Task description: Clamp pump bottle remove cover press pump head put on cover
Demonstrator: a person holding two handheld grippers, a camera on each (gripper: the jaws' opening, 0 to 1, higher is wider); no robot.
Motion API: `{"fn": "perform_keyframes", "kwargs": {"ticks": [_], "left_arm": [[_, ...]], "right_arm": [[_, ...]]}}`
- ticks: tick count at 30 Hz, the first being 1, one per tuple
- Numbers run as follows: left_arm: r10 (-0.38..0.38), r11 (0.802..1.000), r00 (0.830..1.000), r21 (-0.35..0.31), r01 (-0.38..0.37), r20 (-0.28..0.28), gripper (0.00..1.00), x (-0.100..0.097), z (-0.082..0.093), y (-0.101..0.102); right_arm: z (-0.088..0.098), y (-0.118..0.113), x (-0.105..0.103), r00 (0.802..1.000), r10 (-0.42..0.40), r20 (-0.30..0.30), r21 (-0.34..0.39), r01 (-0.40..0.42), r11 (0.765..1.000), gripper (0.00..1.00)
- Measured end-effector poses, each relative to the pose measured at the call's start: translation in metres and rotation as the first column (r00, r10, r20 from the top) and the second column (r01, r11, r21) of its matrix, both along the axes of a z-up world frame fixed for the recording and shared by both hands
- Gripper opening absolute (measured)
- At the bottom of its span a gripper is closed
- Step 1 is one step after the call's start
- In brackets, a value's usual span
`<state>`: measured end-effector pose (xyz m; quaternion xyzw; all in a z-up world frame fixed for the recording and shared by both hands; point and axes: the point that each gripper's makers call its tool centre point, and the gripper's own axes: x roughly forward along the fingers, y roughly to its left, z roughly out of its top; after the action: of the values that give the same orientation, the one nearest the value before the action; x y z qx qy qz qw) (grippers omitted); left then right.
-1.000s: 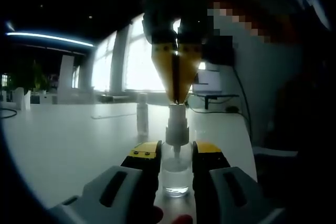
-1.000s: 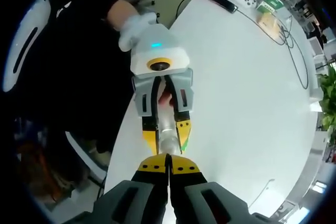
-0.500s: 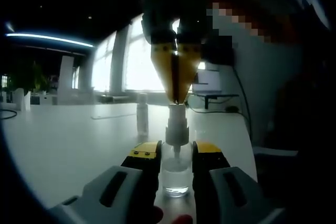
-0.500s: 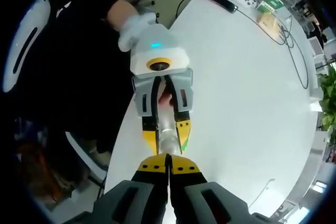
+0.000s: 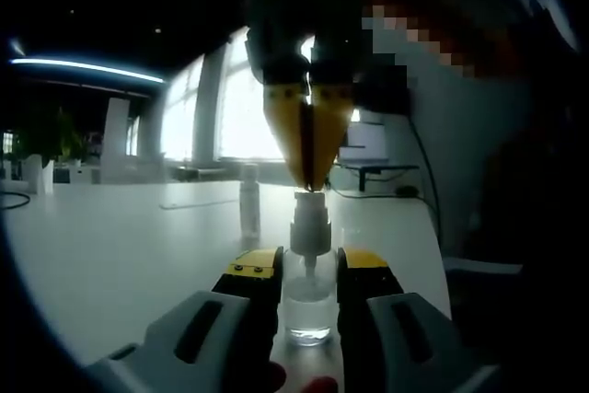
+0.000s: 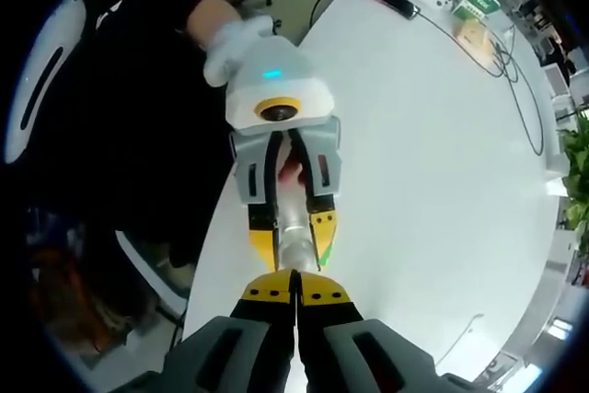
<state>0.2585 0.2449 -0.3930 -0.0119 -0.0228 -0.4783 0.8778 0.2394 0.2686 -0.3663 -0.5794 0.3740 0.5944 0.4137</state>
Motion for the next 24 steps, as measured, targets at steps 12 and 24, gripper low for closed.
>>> {"fn": "perform_keyframes", "kwargs": {"ticks": [12,24], "left_arm": [[-0.001,1.000,1.000,0.001,0.001,0.003,0.15,0.0001,-0.0006,0.0002],[-0.002,1.000,1.000,0.002,0.002,0.004,0.15,0.0016,-0.0012,0.0013]], "right_arm": [[0.0049,-0.0004,0.0005,1.000,-0.009,-0.009,0.021,0.009,1.000,0.00],[0.0053,-0.0001,-0.0004,1.000,0.010,0.010,0.005,-0.010,1.000,0.00]]}}
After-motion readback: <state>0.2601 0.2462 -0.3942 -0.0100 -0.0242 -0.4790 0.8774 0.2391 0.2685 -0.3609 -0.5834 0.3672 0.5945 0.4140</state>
